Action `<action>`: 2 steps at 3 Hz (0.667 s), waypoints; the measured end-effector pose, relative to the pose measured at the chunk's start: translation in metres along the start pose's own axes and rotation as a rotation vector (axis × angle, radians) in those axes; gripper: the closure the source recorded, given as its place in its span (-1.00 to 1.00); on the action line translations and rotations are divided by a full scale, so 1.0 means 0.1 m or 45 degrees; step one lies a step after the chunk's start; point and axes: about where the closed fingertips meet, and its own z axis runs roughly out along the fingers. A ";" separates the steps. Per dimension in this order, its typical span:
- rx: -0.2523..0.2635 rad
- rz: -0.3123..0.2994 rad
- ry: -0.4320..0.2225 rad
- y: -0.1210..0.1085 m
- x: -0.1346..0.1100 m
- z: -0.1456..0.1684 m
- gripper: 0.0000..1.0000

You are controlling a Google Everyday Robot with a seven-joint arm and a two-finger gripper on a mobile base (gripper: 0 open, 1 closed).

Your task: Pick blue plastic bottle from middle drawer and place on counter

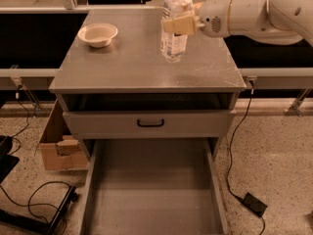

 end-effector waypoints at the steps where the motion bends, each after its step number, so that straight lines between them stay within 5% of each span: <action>1: 0.023 -0.021 -0.009 -0.20 0.01 0.44 1.00; 2: 0.021 -0.037 0.007 -0.33 0.18 0.79 1.00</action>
Offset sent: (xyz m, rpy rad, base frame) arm 0.1002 0.0637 -0.0619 -0.0416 -0.0324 -0.0144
